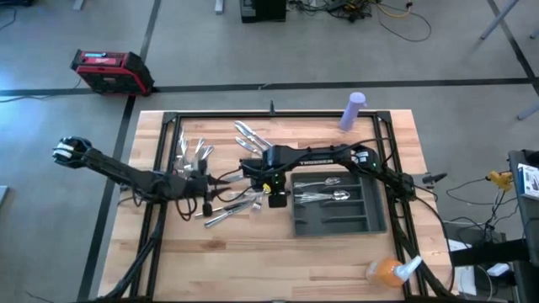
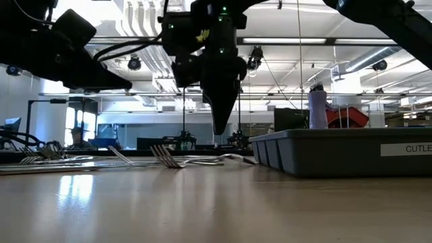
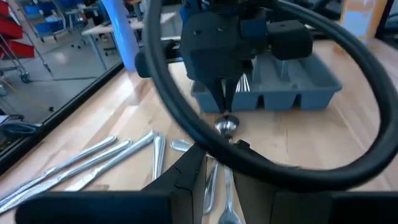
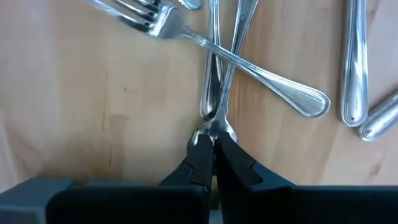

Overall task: Sort silverware
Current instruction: Put the spoon into the gray silverware tray

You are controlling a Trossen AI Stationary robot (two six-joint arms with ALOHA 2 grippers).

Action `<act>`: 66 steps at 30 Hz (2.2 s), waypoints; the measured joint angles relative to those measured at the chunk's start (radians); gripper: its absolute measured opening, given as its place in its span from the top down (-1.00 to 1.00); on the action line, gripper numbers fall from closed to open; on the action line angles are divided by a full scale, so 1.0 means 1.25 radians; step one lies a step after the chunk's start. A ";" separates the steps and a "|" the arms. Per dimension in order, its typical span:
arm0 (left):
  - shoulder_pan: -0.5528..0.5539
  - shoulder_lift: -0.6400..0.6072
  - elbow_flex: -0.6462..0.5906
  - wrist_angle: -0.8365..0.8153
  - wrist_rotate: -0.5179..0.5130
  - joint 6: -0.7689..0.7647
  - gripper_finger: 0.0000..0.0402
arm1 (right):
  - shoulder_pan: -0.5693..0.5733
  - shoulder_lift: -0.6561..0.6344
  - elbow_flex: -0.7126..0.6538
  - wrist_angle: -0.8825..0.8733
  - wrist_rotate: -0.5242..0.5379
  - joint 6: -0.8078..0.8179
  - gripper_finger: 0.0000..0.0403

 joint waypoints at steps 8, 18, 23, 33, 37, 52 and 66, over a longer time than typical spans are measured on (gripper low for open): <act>0.000 0.040 0.000 0.013 0.002 -0.012 0.68 | -0.006 -0.001 -0.093 0.082 -0.001 0.054 0.45; 0.000 0.047 0.000 0.022 -0.003 -0.017 0.68 | -0.016 0.042 -0.133 0.122 -0.008 0.055 0.15; 0.000 0.048 0.000 0.027 -0.004 -0.020 0.68 | -0.016 0.073 -0.148 0.128 -0.017 0.045 0.53; 0.000 0.053 0.000 0.048 -0.003 -0.011 0.68 | -0.011 0.068 -0.105 0.103 0.002 0.077 0.98; 0.001 0.056 0.000 0.080 -0.004 0.006 0.68 | 0.002 0.071 -0.046 0.062 0.103 0.057 0.99; 0.001 0.061 0.000 0.100 -0.043 0.029 0.68 | 0.097 0.072 0.055 -0.088 0.591 0.024 0.99; 0.001 0.060 -0.001 0.097 -0.047 0.031 0.68 | 0.117 -0.101 -0.124 -0.234 0.698 0.344 1.00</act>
